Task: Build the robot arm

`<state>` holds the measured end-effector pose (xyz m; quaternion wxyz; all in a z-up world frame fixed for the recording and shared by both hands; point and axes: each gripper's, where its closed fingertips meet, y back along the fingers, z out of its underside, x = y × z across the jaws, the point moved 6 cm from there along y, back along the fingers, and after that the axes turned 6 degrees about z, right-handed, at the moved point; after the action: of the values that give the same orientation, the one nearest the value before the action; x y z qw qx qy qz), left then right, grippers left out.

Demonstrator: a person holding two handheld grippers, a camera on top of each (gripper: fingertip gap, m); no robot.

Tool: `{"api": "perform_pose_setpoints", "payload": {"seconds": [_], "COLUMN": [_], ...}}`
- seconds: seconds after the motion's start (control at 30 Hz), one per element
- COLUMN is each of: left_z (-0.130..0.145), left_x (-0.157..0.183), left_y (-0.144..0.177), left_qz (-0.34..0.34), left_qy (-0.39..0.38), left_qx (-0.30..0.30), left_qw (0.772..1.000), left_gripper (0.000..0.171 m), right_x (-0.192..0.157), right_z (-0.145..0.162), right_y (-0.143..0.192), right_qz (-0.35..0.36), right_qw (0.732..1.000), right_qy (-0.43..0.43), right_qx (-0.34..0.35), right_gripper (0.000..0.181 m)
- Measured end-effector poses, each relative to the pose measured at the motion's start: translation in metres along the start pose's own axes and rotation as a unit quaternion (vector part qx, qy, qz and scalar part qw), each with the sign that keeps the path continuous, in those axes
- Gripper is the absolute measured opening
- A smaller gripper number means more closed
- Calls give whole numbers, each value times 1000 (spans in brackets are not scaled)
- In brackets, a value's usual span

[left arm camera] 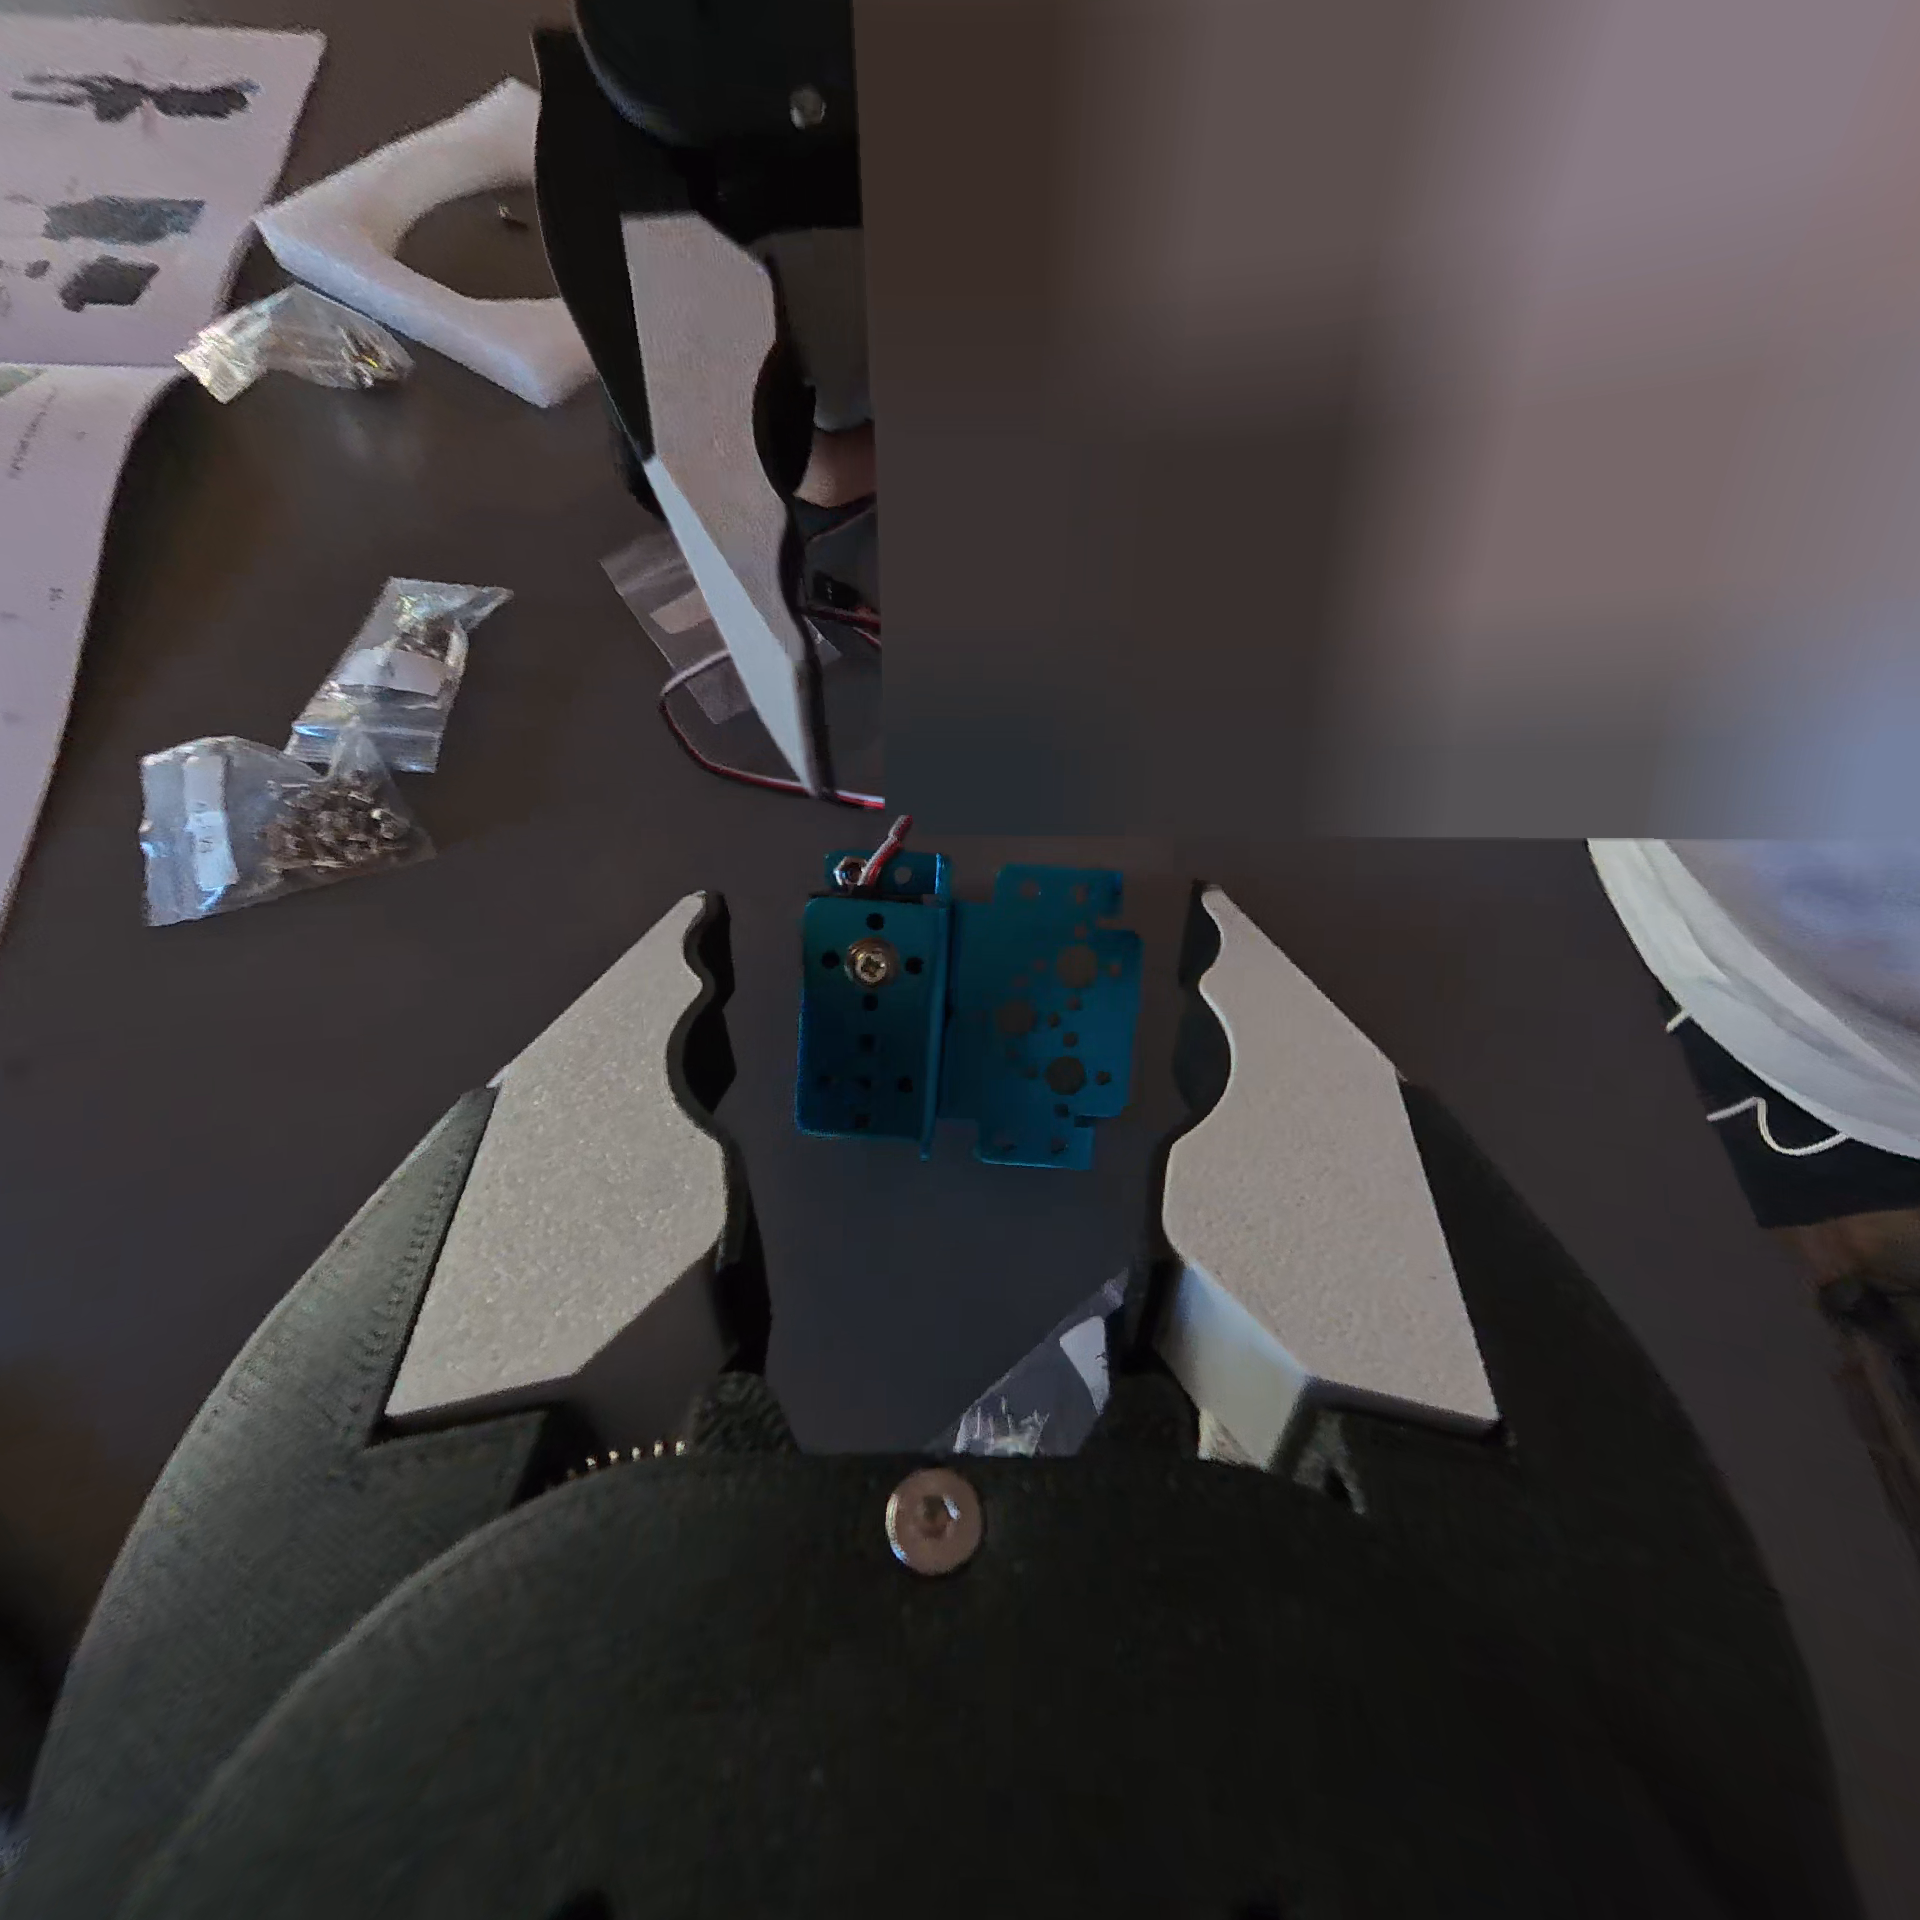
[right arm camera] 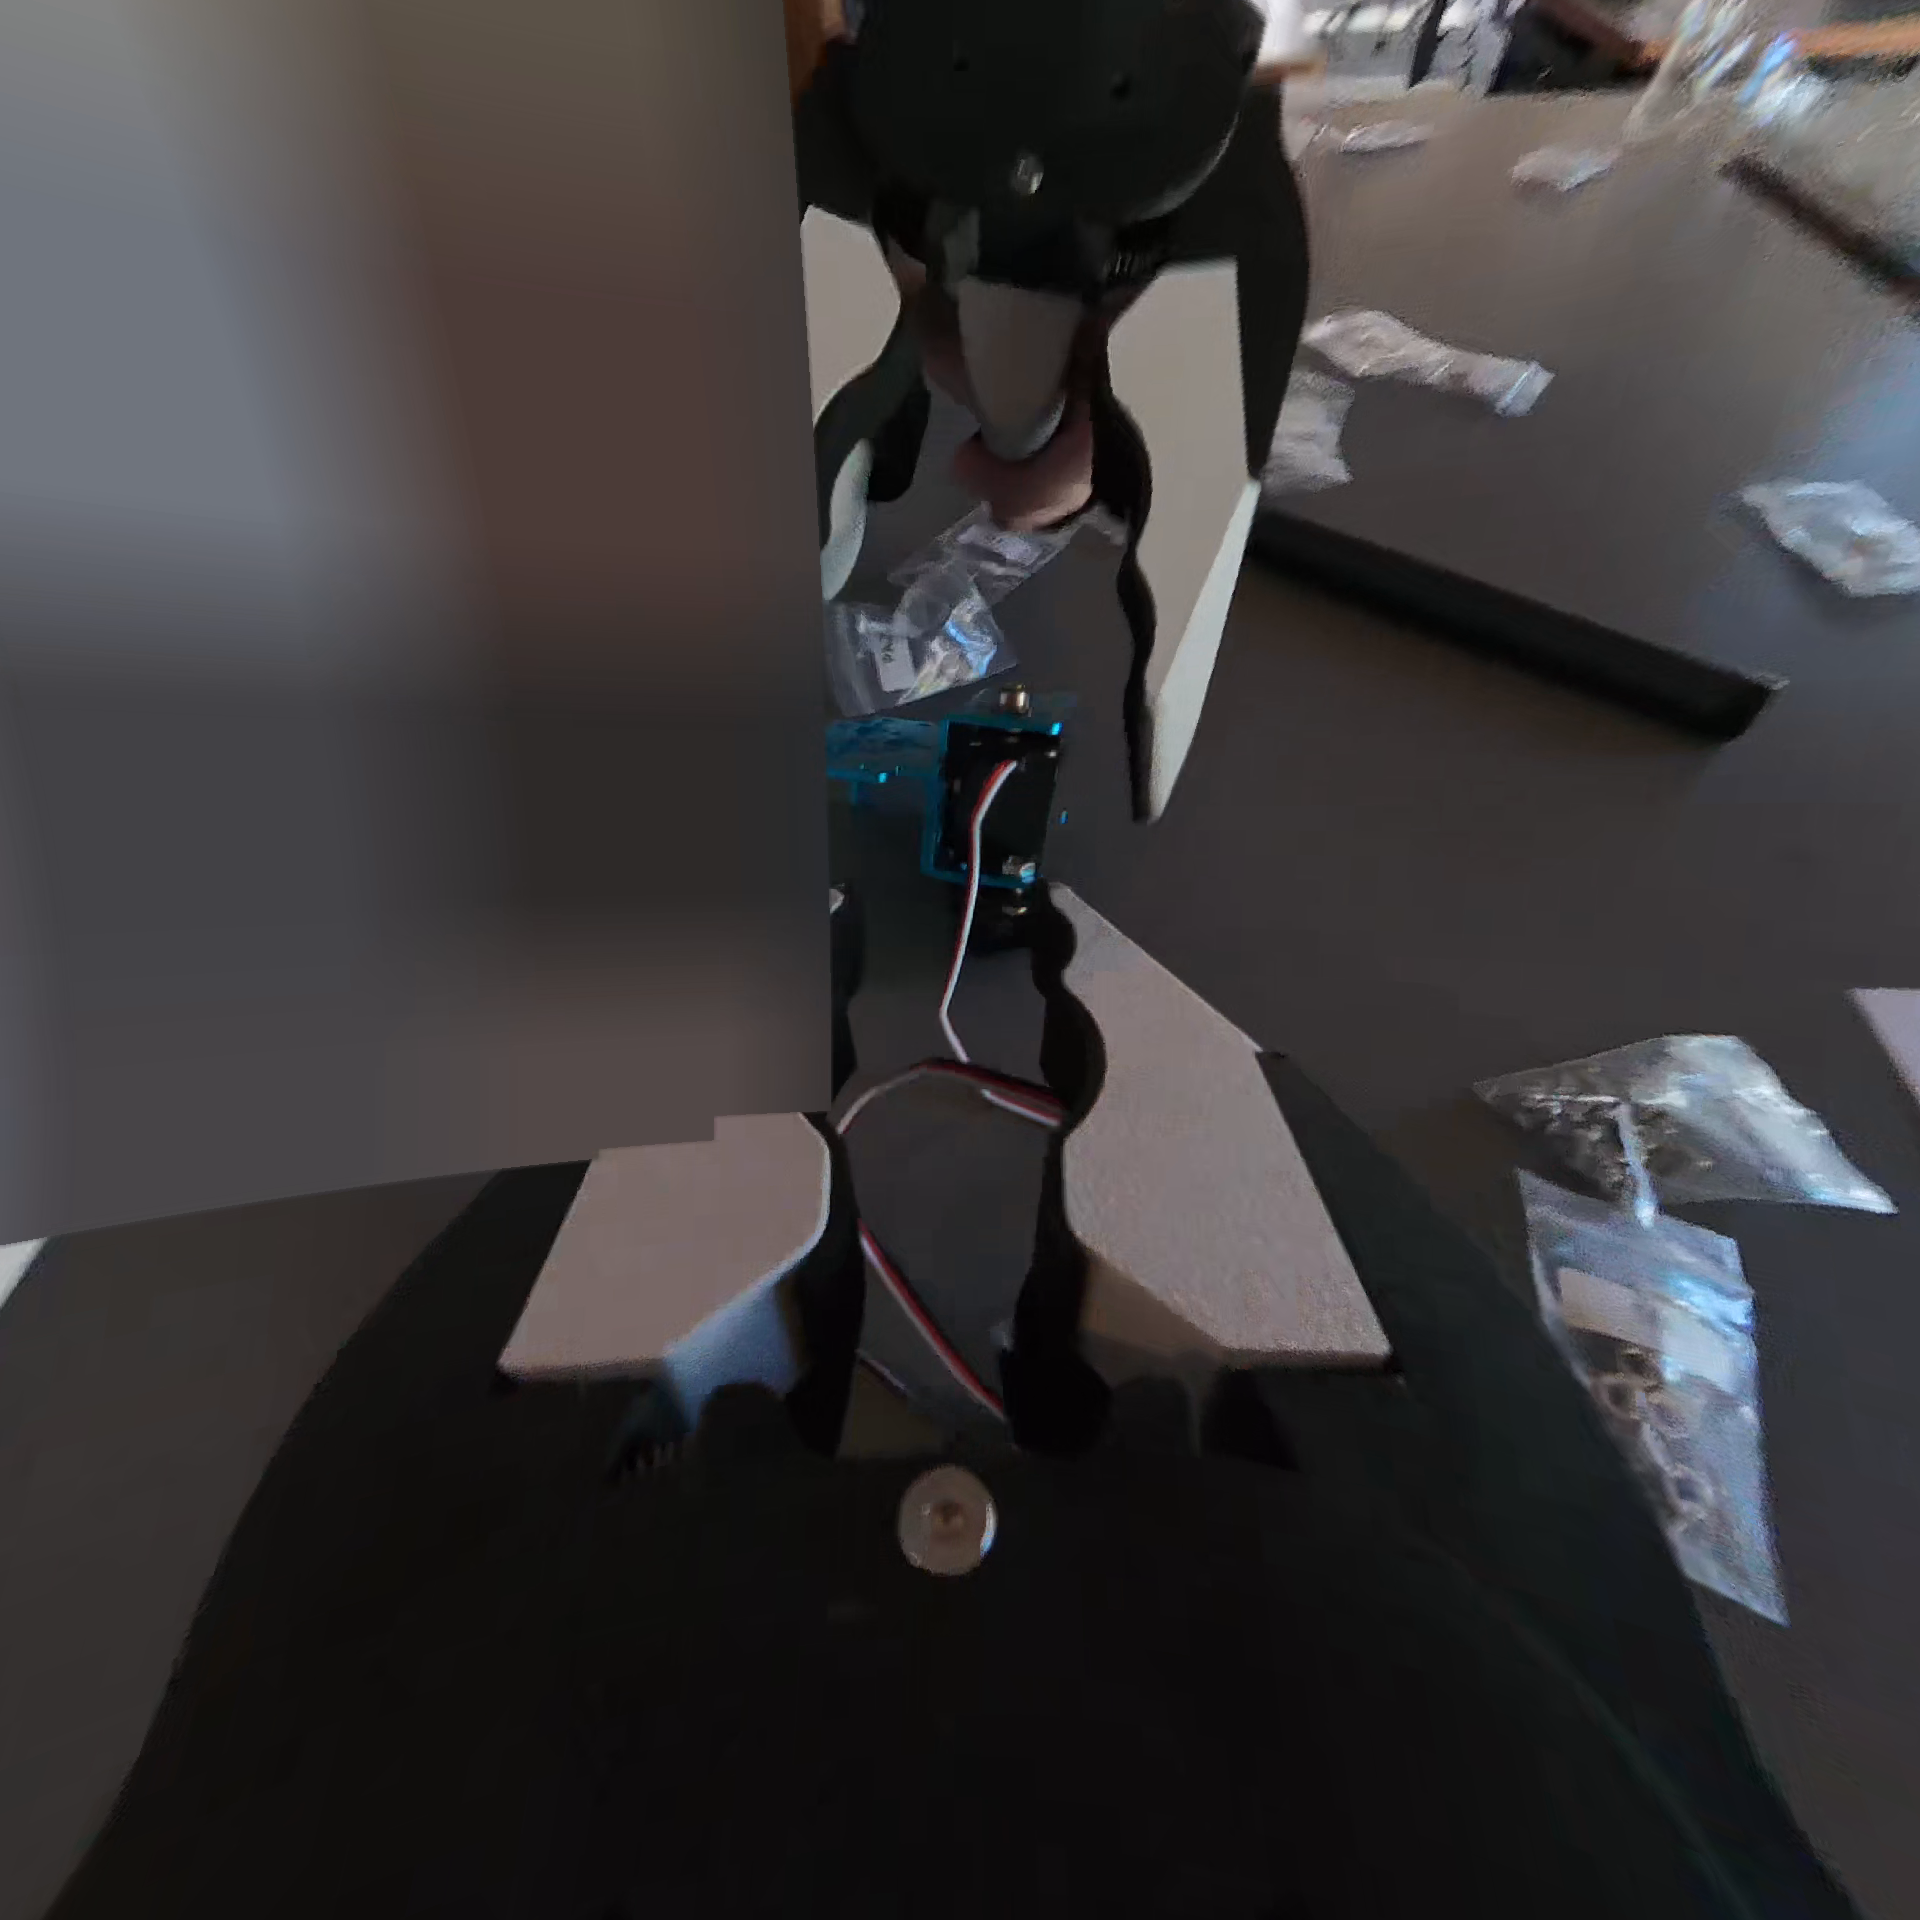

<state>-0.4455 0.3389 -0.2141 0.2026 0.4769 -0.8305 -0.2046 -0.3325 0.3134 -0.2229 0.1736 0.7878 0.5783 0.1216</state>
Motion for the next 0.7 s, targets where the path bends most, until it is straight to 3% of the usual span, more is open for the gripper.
{"api": "perform_pose_setpoints", "payload": {"seconds": [0.03, 0.13, 0.2, 0.27, 0.43, 0.6, 0.7], "left_z": [-2, -10, -16, -19, -25, -19, -19], "left_x": [0, -1, -3, -10, -29, -41, -38], "left_y": [4, 16, 23, 29, 38, 28, 20], "left_qz": [-2, -4, -15, -53, -165, -238, -238], "left_qy": [1, 11, 19, 28, 64, 86, 97], "left_qx": [8, 42, 62, 68, 69, 3, -18], "left_qw": [1000, 999, 998, 996, 982, 967, 966], "left_gripper": [85, 80, 74, 69, 65, 72, 70], "right_x": [3, 23, 32, 36, 30, 32, 29], "right_z": [1, 2, 2, 2, -1, 2, 7], "right_y": [1, 4, 2, -2, -6, -13, -13], "right_qz": [-12, 16, 14, 7, 9, 11, 1], "right_qw": [1000, 999, 999, 998, 986, 974, 975], "right_qy": [-8, 21, 26, 38, 163, 221, 221], "right_qx": [-15, -22, -38, -44, -43, -37, -26], "right_gripper": [24, 13, 17, 29, 34, 39, 39]}}
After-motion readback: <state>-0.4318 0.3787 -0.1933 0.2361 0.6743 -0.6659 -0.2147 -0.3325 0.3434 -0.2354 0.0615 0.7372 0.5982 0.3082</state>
